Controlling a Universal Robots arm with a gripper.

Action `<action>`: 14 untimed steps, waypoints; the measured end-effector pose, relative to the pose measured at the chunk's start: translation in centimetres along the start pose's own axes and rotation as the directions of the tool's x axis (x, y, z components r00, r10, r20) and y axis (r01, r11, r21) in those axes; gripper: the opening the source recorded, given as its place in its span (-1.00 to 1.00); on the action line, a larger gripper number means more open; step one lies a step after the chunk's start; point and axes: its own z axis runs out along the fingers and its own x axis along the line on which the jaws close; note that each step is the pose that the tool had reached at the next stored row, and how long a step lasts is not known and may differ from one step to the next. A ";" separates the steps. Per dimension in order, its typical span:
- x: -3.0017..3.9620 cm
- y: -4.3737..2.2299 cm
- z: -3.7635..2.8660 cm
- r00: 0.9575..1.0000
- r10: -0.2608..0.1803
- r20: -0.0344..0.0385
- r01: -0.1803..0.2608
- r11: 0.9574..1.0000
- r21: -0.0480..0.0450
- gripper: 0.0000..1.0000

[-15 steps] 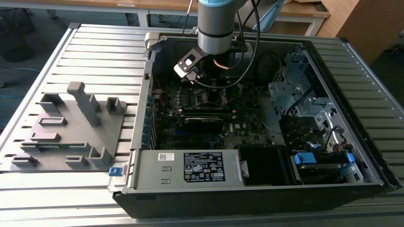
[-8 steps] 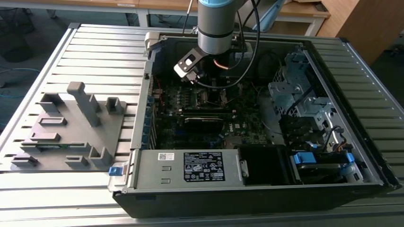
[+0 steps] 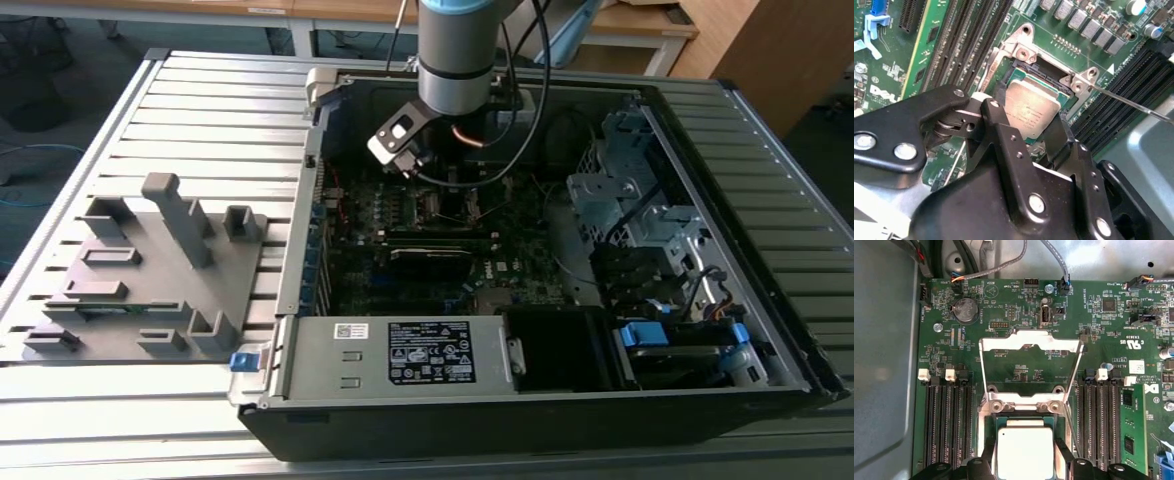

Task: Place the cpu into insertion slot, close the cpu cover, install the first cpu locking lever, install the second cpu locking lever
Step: 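Place the cpu into insertion slot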

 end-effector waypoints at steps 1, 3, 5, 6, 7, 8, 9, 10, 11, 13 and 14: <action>0.00 0.01 -0.06 1.000 0.000 0.000 0.000 1.000 0.000 0.08; 0.01 0.02 -0.10 1.000 0.000 -0.001 0.000 1.000 0.000 0.08; 0.00 0.00 -0.08 1.000 0.000 -0.003 0.000 1.000 0.000 0.08; 0.00 -0.01 -0.03 1.000 0.000 -0.005 0.000 1.000 0.000 0.08; 0.00 -0.02 0.03 1.000 0.000 -0.006 0.000 1.000 0.000 0.08; 0.00 -0.02 0.05 1.000 0.000 -0.006 0.000 1.000 0.000 0.08; 0.00 -0.03 0.05 1.000 0.000 -0.006 0.000 1.000 0.000 0.08; 0.00 -0.03 0.05 1.000 0.000 -0.006 0.000 1.000 0.000 0.08; 0.00 -0.03 0.05 1.000 0.000 -0.006 0.000 1.000 0.000 0.08; 0.00 -0.03 0.07 1.000 0.000 -0.007 0.000 1.000 0.000 0.08; 0.00 -0.03 0.10 1.000 0.000 -0.007 0.000 1.000 0.000 0.08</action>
